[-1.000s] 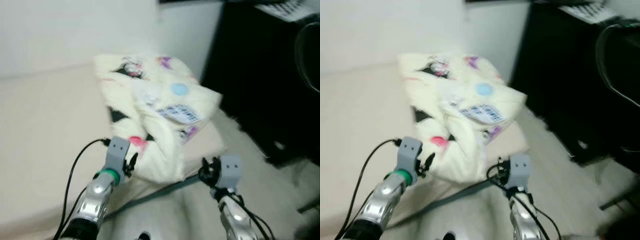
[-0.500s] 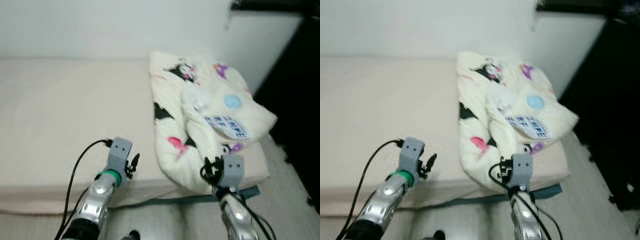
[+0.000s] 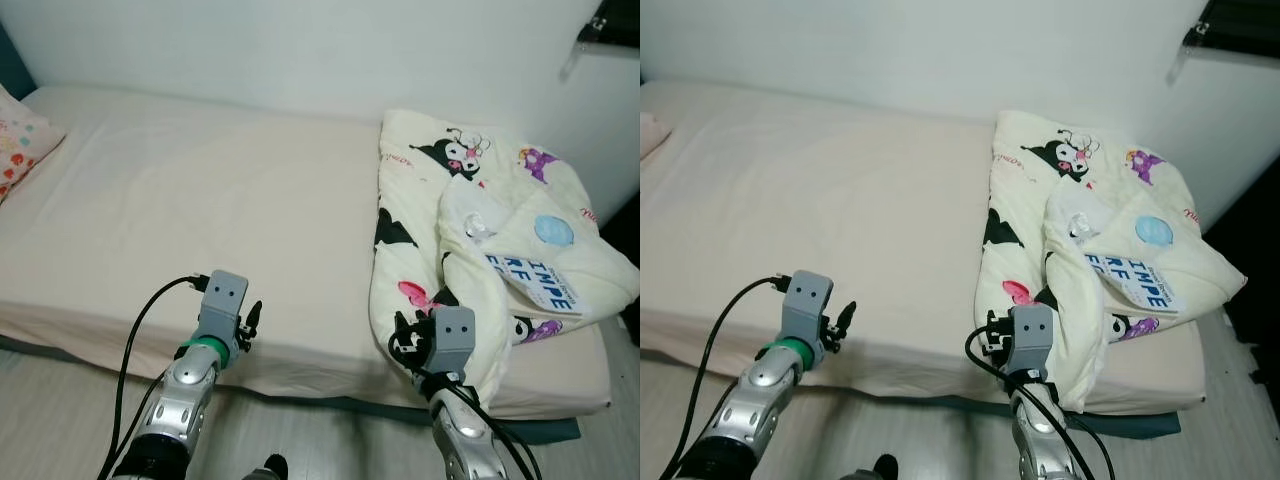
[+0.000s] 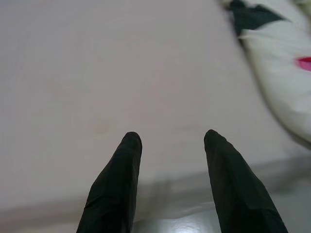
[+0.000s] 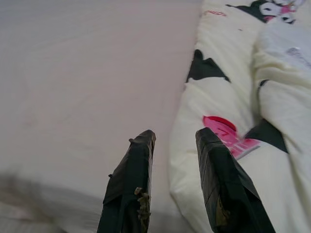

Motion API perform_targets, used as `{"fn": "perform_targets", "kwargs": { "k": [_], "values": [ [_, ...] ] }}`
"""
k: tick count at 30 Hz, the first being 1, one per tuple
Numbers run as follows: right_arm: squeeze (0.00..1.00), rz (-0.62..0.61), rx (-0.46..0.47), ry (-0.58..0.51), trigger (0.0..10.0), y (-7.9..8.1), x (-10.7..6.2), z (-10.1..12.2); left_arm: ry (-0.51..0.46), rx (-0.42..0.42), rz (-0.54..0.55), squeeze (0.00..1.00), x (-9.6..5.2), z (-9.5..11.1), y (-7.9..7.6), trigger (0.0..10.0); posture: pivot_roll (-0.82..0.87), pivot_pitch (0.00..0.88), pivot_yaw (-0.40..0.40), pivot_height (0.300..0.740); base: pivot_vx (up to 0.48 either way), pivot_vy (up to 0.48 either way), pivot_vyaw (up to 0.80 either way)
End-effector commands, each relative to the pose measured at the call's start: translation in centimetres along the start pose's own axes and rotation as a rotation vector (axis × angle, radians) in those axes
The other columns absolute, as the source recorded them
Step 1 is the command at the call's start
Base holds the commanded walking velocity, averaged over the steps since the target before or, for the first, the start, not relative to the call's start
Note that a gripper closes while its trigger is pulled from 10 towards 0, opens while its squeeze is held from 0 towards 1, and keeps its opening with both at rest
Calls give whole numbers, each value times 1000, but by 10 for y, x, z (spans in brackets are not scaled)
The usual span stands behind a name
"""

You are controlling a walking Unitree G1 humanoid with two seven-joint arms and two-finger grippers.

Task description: Clean up the room

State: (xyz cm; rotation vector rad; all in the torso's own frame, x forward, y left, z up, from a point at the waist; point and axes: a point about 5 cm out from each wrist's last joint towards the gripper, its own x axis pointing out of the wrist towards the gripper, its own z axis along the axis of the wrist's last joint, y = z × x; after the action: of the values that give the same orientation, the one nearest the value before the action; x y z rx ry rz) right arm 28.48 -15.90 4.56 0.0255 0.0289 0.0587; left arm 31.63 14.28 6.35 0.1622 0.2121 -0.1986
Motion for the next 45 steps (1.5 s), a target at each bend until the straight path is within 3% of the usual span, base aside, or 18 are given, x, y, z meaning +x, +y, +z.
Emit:
{"fn": "perform_targets", "kwargs": {
  "k": [1,11,45],
  "values": [
    [0,-19,5,26,10000,-5,-5,-6,4,26,-15,0,-1,-4,-4,10000,22,91,11,740,0,-480,0],
    [0,-21,3,30,10000,-6,-6,-7,7,32,-17,0,-1,-4,-5,10000,19,94,11,740,0,-96,0],
    [0,-11,-1,30,10000,-5,-6,-7,9,27,-9,0,0,-5,-4,10000,18,91,11,740,0,-418,0]
  ]
}}
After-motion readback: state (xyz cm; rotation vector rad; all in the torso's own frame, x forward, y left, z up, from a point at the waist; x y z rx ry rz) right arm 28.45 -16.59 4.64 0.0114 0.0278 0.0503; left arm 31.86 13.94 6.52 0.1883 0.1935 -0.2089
